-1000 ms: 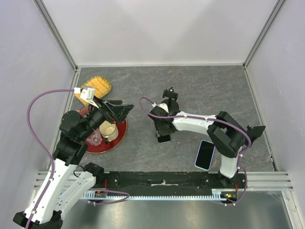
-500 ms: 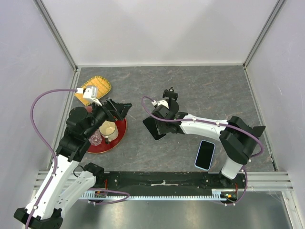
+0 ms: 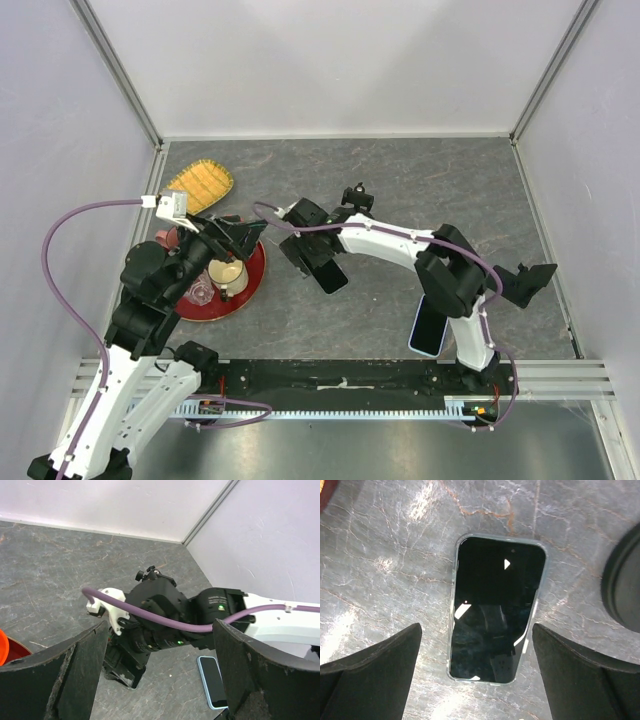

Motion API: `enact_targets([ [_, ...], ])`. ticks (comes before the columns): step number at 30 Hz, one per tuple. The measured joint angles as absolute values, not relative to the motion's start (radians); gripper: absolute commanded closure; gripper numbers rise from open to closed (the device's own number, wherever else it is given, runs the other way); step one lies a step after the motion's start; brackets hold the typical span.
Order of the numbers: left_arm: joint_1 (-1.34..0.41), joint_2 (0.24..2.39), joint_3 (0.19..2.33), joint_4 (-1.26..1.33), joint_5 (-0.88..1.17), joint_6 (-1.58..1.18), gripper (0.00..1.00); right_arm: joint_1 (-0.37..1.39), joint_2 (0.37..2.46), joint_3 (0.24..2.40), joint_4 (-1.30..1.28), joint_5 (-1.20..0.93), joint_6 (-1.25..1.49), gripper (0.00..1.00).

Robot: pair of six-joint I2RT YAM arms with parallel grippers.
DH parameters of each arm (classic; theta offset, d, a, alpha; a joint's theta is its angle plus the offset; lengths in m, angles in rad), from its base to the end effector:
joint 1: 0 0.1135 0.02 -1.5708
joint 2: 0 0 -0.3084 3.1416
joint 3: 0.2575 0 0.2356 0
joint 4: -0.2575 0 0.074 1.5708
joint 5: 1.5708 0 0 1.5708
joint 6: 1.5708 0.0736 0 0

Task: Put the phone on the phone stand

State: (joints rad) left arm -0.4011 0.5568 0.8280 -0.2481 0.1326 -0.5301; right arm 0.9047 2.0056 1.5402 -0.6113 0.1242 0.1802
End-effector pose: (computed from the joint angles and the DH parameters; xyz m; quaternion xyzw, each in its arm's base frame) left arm 0.0961 -0.0513 0.3987 0.0023 0.6990 -0.3618 0.6169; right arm 0.2853 0.3483 0.2151 -0.3288 0.9103 0.0745 0.2401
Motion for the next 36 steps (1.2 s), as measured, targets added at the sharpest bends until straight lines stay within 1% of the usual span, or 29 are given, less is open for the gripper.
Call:
enact_targets([
  [7,-0.401,0.548,0.828,-0.249,0.133,-0.53,0.1,0.876,2.135,1.674,-0.775,0.075,0.178,0.02],
  [17,-0.401,0.55,0.828,-0.249,0.134,-0.53,0.1,0.859,2.241,1.796,-0.878,0.051,0.184,0.02],
  [20,-0.401,0.55,0.828,-0.249,0.135,-0.53,0.1,0.855,2.294,1.886,-0.952,0.052,0.204,0.03],
  [23,-0.401,0.55,0.828,-0.249,0.136,-0.53,0.1,0.852,2.354,1.986,-1.032,0.056,0.224,0.06],
  [25,-0.401,0.55,0.828,-0.249,0.135,-0.53,0.09,0.854,2.359,1.994,-1.047,0.061,0.241,0.14],
  [26,-0.401,0.549,0.828,-0.25,0.135,-0.53,0.09,0.854,2.359,1.993,-1.047,0.063,0.248,0.26],
  [28,-0.401,0.549,0.828,-0.25,0.135,-0.53,0.09,0.854,2.357,1.985,-1.043,0.061,0.263,0.39],
  [29,-0.401,0.549,0.828,-0.25,0.135,-0.53,0.09,0.854,2.35,1.975,-1.039,0.069,0.268,0.53],
  [31,-0.401,0.55,0.827,-0.25,0.136,-0.53,0.09,0.854,2.337,1.953,-1.025,0.086,0.275,0.7],
  [33,-0.401,0.551,0.827,-0.249,0.138,-0.53,0.09,0.855,2.319,1.928,-1.007,0.102,0.275,0.79],
  [34,-0.401,0.553,0.827,-0.249,0.141,-0.53,0.09,0.855,2.309,1.913,-0.996,0.11,0.278,0.86],
  [36,-0.401,0.559,0.827,-0.249,0.144,-0.53,0.09,0.859,2.286,1.877,-0.959,0.115,0.288,0.94],
])
